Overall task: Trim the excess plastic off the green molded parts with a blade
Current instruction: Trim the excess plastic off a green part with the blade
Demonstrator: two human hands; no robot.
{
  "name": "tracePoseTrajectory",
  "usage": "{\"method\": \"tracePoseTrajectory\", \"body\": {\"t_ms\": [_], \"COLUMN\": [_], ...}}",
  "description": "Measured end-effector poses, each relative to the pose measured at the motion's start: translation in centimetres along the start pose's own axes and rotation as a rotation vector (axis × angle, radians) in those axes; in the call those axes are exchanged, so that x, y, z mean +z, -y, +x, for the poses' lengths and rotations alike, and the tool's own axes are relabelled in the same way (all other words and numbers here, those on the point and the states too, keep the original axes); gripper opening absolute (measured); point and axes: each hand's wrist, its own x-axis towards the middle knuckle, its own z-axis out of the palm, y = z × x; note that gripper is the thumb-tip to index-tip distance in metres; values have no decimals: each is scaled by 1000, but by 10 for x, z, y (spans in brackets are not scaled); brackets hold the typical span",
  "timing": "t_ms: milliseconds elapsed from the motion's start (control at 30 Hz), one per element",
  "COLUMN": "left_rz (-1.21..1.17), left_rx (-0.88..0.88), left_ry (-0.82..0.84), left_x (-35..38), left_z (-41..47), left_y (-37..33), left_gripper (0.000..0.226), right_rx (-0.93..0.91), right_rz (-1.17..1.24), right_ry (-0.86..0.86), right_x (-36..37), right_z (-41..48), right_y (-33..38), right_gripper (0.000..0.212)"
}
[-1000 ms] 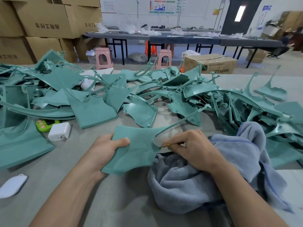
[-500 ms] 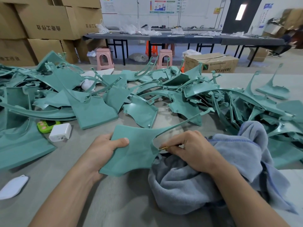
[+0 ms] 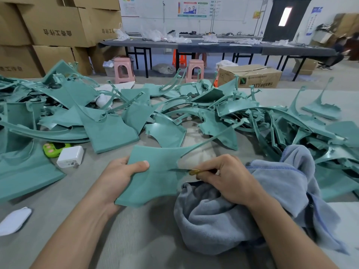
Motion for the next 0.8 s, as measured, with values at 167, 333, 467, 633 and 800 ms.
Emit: {"method": "tracePoseTrajectory", "body": {"t_ms": [167, 333, 467, 633, 800], "left_rz": [-61, -191, -160, -139, -129], "left_rx": [32, 43, 16, 10, 10], "left_ry": [-111, -144, -130, -136, -126], "left_x": [2, 1, 0, 2, 2], "left_z": [6, 11, 9, 8, 8], "left_y": [2, 3, 2, 1, 2], "left_gripper": [15, 18, 17, 14, 14], "right_rx": [15, -44, -47, 101, 14], "right_rz": [39, -59, -24, -13, 22], "right_ry": [-167, -74, -78, -189, -62], "right_x": [9, 19, 18, 16, 16], "right_z": [-4, -4, -4, 0, -4], "right_y": [-2, 6, 7, 4, 13], "right_gripper": [19, 17, 18, 17, 17]}}
